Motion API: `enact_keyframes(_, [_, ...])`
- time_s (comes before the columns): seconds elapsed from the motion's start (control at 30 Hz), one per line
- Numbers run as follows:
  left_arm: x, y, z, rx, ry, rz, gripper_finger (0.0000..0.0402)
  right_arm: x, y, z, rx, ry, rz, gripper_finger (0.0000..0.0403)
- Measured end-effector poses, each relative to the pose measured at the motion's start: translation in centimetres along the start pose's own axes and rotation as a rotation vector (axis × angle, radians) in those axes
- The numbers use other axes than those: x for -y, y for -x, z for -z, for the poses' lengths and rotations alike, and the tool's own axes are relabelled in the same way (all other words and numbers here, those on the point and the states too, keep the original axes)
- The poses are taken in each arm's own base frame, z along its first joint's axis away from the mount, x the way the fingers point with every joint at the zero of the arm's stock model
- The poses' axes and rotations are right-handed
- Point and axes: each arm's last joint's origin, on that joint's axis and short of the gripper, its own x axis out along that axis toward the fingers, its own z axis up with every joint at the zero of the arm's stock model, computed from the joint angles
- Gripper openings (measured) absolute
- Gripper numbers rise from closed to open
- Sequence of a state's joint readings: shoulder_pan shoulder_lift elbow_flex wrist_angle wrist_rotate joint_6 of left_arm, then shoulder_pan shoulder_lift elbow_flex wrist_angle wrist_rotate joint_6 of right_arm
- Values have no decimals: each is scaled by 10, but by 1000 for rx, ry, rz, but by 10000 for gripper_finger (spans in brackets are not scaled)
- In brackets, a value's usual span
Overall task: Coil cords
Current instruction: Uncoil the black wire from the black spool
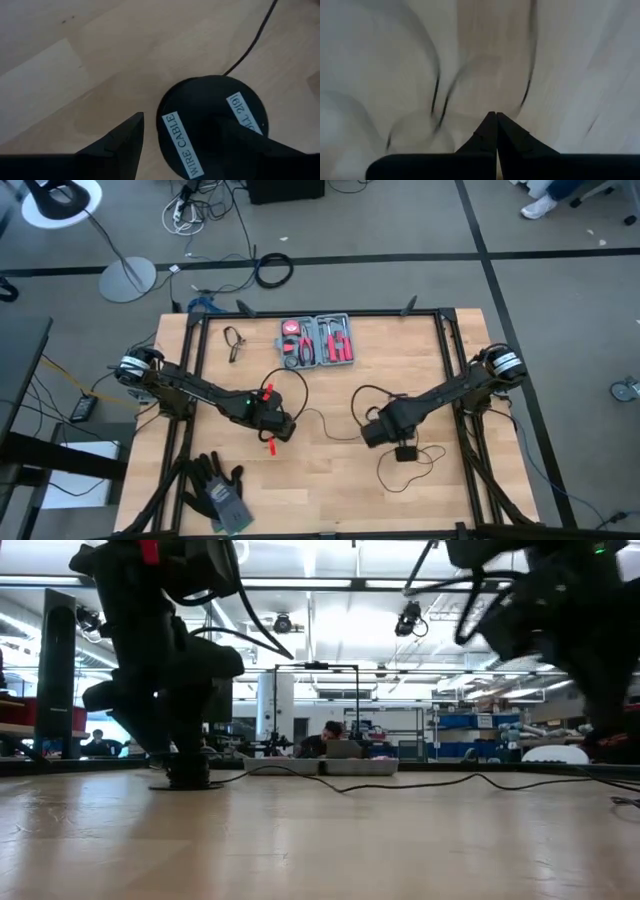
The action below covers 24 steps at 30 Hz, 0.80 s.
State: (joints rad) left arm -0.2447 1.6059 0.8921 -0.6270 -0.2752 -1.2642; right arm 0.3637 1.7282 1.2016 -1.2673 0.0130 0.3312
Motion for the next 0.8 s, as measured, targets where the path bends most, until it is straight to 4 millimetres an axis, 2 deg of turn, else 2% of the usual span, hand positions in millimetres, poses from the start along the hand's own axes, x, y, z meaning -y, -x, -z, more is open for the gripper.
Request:
enact_keyframes(0.13, [1, 0, -1, 5, 4, 11, 222, -6, -8, -26, 315, 2, 90, 9])
enact_keyframes(0.23, [1, 1, 1, 1, -1, 14, 222, -5, -8, -50, 579, 40, 58, 20])
enact_keyframes(0.43, [1, 2, 2, -14, -11, 16, 222, 27, 8, -84, 932, 44, 74, 58])
enact_keyframes(0.53, [1, 3, 2, -14, -22, 19, 222, 50, 13, -98, 1047, 16, 91, 83])
enact_keyframes(0.6, [2, 3, 2, -19, -29, 24, 222, 64, 7, -108, 1069, 28, 82, 101])
enact_keyframes(0.8, [2, 3, 2, -22, -32, 29, 222, 87, -40, -137, 1036, 107, 57, 139])
